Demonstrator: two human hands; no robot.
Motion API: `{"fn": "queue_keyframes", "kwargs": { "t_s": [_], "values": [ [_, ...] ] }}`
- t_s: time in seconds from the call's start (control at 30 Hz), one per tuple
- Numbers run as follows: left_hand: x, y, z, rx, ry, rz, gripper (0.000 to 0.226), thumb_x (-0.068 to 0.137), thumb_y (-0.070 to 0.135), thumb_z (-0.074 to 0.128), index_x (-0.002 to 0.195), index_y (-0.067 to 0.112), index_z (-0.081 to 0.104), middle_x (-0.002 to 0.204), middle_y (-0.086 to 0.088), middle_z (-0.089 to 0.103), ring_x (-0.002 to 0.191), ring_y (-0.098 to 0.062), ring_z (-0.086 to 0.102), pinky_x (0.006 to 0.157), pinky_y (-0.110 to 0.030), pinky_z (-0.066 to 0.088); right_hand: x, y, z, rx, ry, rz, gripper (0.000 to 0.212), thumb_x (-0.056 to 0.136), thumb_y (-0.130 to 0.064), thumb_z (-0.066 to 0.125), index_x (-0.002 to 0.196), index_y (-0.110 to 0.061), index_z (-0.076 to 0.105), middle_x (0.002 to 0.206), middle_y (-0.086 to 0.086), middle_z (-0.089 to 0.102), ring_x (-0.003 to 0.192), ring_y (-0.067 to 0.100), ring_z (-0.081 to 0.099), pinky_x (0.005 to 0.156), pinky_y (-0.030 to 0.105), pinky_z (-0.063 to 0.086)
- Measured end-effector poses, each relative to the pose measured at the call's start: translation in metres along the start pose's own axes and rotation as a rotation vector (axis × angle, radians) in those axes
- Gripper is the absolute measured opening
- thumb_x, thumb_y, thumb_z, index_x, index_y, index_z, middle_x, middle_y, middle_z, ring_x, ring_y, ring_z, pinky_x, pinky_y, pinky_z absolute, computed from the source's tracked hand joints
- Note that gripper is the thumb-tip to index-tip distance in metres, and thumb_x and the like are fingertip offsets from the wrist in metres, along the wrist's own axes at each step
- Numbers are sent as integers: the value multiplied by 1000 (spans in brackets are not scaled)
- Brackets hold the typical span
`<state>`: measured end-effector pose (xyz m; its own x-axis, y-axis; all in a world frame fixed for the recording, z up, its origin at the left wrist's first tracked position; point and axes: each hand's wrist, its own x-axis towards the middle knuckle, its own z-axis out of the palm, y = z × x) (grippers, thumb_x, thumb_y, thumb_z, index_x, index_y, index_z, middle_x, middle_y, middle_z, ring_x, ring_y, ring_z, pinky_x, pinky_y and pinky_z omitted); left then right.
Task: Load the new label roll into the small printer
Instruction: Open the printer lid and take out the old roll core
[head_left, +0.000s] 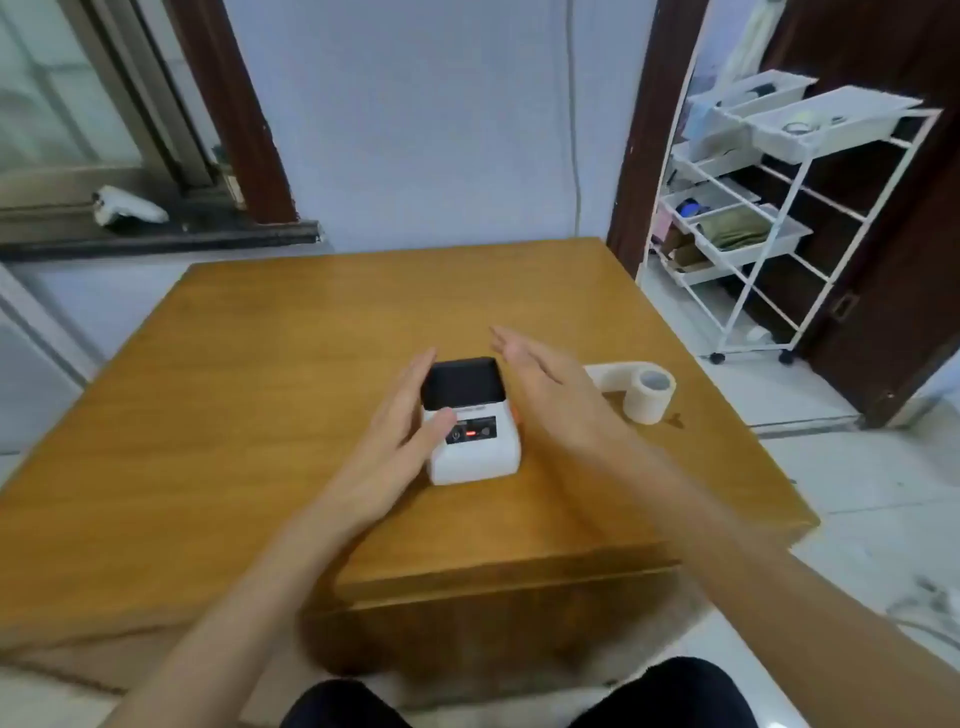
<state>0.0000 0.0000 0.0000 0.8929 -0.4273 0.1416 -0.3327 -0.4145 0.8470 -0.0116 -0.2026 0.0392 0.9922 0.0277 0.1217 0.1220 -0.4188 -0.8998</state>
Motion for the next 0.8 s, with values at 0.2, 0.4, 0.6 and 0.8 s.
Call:
{"fn": "queue_keyframes", "kwargs": {
  "t_s": [0.2, 0.4, 0.6, 0.8],
  "values": [
    [-16, 6, 12, 249, 9, -24, 104, 72, 77, 54, 157, 42, 5, 167, 12, 3, 146, 2, 11, 118, -30, 17, -36, 2, 16, 176, -7, 119, 34, 104, -18, 37, 126, -35, 56, 114, -22, 60, 103, -6, 58, 97, 16, 42],
    [-18, 10, 12, 113, 38, -102, 104, 77, 66, 68, 155, 46, 2, 141, 23, 45, 131, -6, 47, 111, -33, 38, -41, 11, 15, 243, 51, 114, 37, 100, -10, 49, 135, -20, 56, 131, -8, 63, 124, 10, 56, 106, 29, 44],
    [-12, 6, 6, -26, 72, -100, 119, 71, 56, 82, 154, 50, -2, 140, 28, 36, 130, -2, 45, 111, -33, 38, -32, 27, 13, 251, 58, 116, 45, 97, -2, 50, 141, -13, 49, 140, -2, 56, 129, 10, 51, 110, 31, 40],
    [-9, 1, 4, -62, 63, -81, 133, 55, 65, 83, 154, 49, -4, 144, 25, 36, 134, -4, 45, 113, -36, 40, -24, 38, 10, 259, 12, 128, 49, 98, -11, 53, 145, -21, 44, 143, -1, 56, 130, 12, 53, 112, 40, 41]
  ]
}}
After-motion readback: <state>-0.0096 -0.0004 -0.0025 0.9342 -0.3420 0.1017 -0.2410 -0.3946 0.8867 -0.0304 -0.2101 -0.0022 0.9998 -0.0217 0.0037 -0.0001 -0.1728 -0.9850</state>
